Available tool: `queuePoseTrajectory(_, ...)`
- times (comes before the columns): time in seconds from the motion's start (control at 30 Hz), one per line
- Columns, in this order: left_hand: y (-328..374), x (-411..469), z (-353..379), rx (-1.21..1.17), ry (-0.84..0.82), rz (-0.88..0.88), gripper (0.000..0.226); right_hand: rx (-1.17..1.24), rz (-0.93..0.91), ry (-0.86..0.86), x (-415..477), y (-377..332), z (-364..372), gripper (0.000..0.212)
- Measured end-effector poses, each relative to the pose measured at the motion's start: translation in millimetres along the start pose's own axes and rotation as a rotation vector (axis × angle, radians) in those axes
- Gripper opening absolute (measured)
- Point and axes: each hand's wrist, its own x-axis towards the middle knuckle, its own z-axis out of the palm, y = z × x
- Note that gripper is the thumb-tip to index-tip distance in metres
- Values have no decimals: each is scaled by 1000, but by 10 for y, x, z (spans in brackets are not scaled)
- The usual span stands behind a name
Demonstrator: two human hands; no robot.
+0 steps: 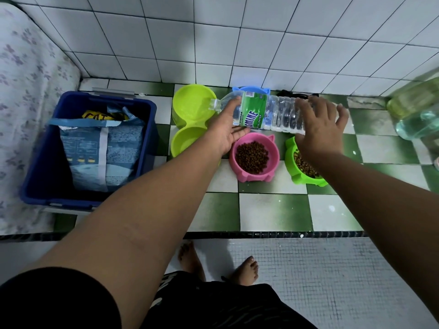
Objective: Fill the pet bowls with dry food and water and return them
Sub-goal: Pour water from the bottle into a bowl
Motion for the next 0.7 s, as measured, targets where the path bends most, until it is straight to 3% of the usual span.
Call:
queuePoseTrajectory(0.3, 11, 3, 14, -5, 12, 5, 79, -22, -26, 3, 20, 18, -43, 79)
queuePoseTrajectory(0.7, 56, -54, 68, 20, -6, 48, 71, 21, 6, -2, 4, 12, -25, 78)
